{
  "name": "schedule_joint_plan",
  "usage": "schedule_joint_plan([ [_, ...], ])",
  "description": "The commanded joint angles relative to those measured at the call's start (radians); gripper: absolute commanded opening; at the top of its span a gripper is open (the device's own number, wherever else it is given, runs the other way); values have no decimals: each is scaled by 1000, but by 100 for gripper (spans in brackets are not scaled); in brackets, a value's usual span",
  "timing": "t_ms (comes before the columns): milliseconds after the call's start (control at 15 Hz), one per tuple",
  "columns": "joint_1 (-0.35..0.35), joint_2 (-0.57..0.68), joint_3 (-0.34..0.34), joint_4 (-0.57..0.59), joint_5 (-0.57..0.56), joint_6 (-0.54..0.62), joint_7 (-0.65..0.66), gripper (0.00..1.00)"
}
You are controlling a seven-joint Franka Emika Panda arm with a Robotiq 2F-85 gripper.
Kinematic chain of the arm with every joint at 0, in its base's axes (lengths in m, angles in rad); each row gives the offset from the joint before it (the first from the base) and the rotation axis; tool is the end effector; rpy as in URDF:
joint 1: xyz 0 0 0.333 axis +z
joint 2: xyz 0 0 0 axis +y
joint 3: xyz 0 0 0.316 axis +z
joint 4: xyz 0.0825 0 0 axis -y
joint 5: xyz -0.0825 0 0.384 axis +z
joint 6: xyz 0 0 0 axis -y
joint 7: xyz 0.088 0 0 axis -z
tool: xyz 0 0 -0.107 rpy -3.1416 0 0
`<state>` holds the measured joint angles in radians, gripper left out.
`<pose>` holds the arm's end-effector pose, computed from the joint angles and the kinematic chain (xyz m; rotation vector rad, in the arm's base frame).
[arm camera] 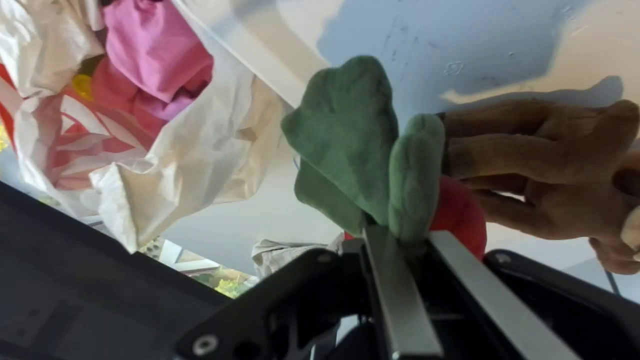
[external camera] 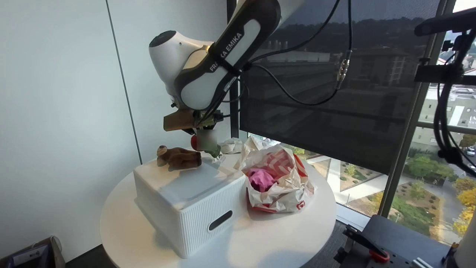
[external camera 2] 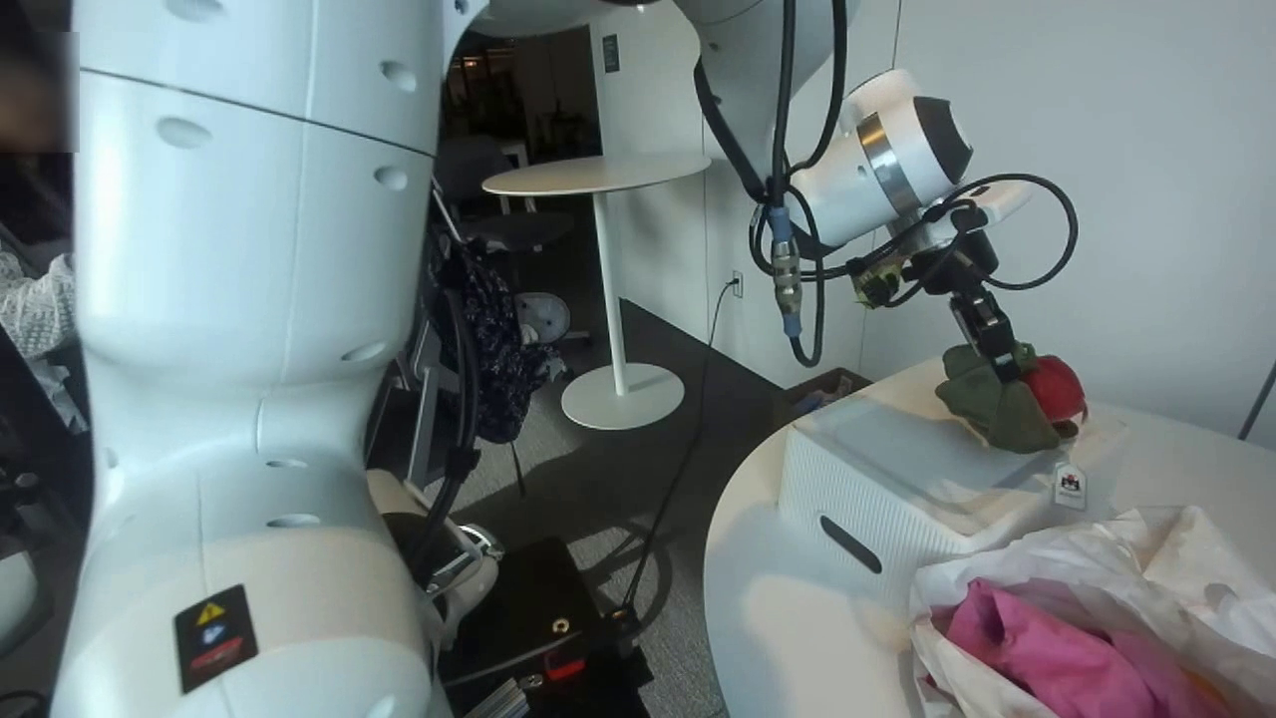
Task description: Take the moose, radish, pink t-shirt and orange out of the plastic bag and put them on top of the container.
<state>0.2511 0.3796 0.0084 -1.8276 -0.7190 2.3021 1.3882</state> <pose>0.6342 0.1537 0.3400 2.6097 -0.8981 0.6585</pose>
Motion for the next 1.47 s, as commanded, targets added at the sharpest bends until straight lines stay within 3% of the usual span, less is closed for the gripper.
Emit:
schedule_joint_plan([
  [0,2,84,12,67,0,206,11,7],
  [333,30,217,-14,133,28,468,-36,8],
  [400,35,235,-20,142,36,495,-48,36],
  [467,39,250,-27,150,45,520,-60,11],
  [533,36,261,-24,155,71,535,-81,41],
  [600,37,263,-25,148,97,552,-104,42],
  [733,16,260,0,130,194,570,-194,56],
  [867,-22,230,52,93,342,557,-333,71],
  [1067,-27,178,50,65,488,489,-486,93],
  [1133,-3,158,9,58,500,448,-503,99],
  [1400,62,93,-133,33,433,295,-460,100],
])
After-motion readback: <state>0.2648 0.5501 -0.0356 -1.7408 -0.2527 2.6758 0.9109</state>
